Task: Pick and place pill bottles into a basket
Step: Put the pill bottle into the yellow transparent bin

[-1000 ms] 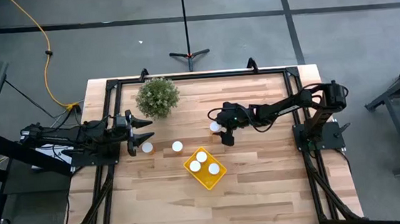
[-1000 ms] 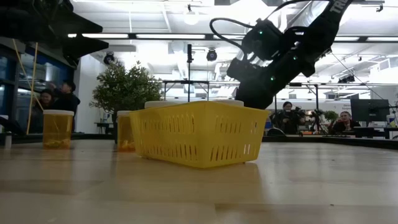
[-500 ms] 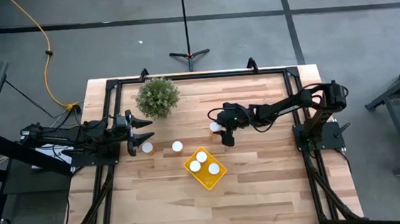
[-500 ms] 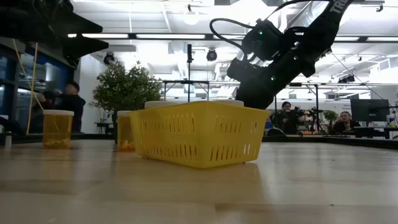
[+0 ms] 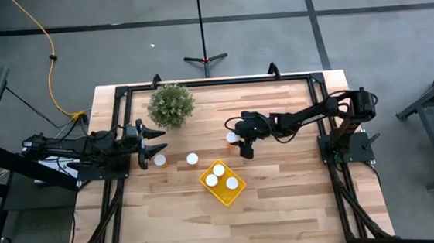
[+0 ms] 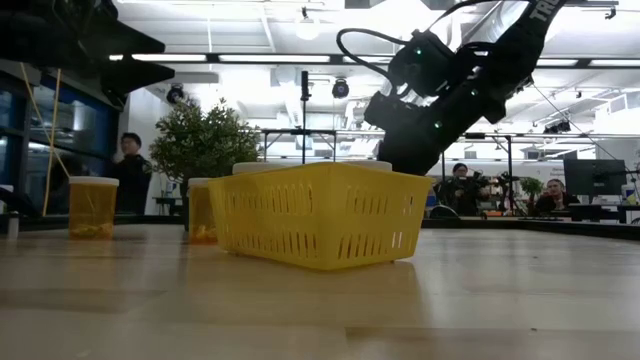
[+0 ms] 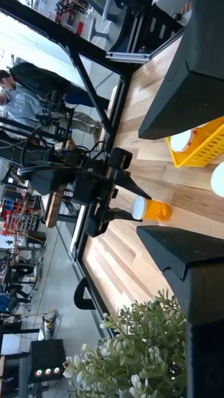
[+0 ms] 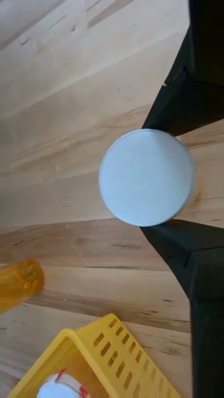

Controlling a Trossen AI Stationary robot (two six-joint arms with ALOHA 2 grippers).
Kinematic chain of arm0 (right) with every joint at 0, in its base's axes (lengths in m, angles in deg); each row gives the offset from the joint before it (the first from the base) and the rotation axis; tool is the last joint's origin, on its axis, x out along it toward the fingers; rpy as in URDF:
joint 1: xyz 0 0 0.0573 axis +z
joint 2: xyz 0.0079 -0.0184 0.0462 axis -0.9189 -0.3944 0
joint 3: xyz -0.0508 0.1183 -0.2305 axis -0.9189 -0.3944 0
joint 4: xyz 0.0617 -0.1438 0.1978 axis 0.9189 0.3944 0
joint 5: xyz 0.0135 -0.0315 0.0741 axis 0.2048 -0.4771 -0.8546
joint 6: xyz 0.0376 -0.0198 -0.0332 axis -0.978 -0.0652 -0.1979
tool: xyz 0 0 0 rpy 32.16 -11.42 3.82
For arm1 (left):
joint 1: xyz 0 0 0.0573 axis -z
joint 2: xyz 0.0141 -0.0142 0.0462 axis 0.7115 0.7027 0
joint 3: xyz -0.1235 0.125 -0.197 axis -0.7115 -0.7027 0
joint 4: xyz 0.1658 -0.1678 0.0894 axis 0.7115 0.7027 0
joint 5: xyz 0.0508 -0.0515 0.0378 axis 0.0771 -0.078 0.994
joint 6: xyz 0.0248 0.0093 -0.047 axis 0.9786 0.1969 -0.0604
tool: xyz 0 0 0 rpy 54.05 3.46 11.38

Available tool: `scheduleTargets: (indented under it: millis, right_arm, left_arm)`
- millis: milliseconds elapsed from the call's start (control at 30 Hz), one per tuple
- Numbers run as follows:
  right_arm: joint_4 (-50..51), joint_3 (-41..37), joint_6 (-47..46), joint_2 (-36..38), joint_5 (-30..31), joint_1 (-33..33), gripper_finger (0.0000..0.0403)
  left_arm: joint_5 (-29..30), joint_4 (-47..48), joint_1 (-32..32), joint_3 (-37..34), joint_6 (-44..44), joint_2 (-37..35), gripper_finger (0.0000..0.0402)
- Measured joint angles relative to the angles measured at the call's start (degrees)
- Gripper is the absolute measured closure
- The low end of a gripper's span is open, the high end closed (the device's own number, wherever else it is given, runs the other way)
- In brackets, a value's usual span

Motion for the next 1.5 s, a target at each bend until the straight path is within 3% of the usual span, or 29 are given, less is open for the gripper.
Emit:
scheduleTargets:
  millis: [600,867,1267,1500]
  right_arm:
    - [16.5,19.1,4.0,0.1,-14.7,3.2,0.0203]
    - [20.6,24.3,3.8,0.1,-14.4,9.7,0.0203]
    - [19.5,24.4,5.0,-1.9,-9.4,20.1,0.0203]
    - [18.9,24.4,4.0,-5.1,-7.1,22.3,0.0203]
  left_arm:
    - [0.0,0.9,0.0,0.0,-0.9,0.0,0.0126]
    - [0.0,0.9,0.0,0.0,-0.9,0.0,0.0126]
    - [0.0,0.8,0.0,0.0,-0.9,0.0,0.0126]
    - [0.0,0.8,0.0,0.0,-0.9,0.0,0.0126]
